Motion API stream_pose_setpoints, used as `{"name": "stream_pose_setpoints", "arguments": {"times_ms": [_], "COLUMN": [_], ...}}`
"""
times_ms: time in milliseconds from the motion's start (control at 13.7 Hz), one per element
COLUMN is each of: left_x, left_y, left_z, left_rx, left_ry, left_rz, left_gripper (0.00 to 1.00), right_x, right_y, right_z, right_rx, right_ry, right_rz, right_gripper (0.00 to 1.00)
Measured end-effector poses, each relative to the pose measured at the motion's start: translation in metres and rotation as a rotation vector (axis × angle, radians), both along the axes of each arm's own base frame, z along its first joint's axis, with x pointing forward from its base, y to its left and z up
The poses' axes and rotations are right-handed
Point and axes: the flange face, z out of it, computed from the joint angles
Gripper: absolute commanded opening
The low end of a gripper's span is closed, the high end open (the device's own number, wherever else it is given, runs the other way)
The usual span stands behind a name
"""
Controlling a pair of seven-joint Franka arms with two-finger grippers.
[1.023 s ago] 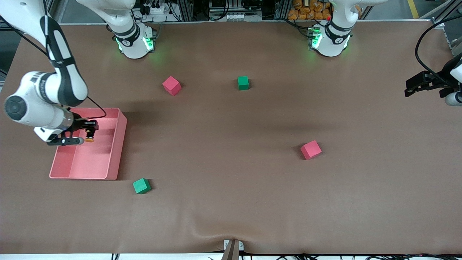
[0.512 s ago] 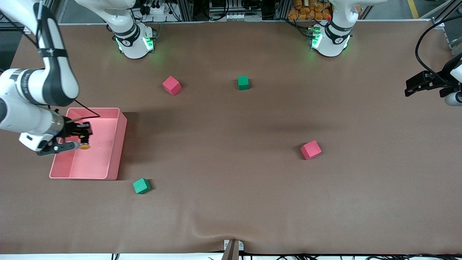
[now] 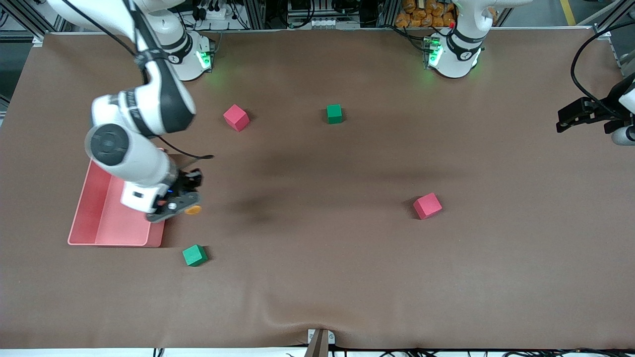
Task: Place and upright button with both arms
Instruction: 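Lift the button out of the tray with the right gripper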
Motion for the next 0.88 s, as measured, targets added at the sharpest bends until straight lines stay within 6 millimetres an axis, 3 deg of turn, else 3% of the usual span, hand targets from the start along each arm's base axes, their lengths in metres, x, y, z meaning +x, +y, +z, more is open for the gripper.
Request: {"name": "stream_pose_setpoints", "arguments": {"times_ms": [146,439,585,877], "left_x": [0.0,0.0,0.0,0.0], "left_y": [0.0,0.0,0.0,0.0], "left_z": [0.0,0.0,0.0,-0.001], "left_rx": [0.0,0.0,0.0,0.0], "left_ry": [0.0,0.001,0.001,0.001], "left_rz": [0.0,0.0,0.0,0.0], "left_gripper": [1.0,1.0,1.0,1.0], "right_x": [-0.01,-0.054,-0.059,-0.065], "right_y": [0.061,0.189,0.227,0.271], "right_z": [-0.026,-0.096,-0.116,-0.136], "right_rx": [0.009,0.009,0.009,0.017], "right_ry": [-0.037,-0.059,-0.066,-0.078], "right_rz": [-0.05,-0.179,-0.229,-0.288], "right_gripper": [0.16,0.16,0.16,0.14]}}
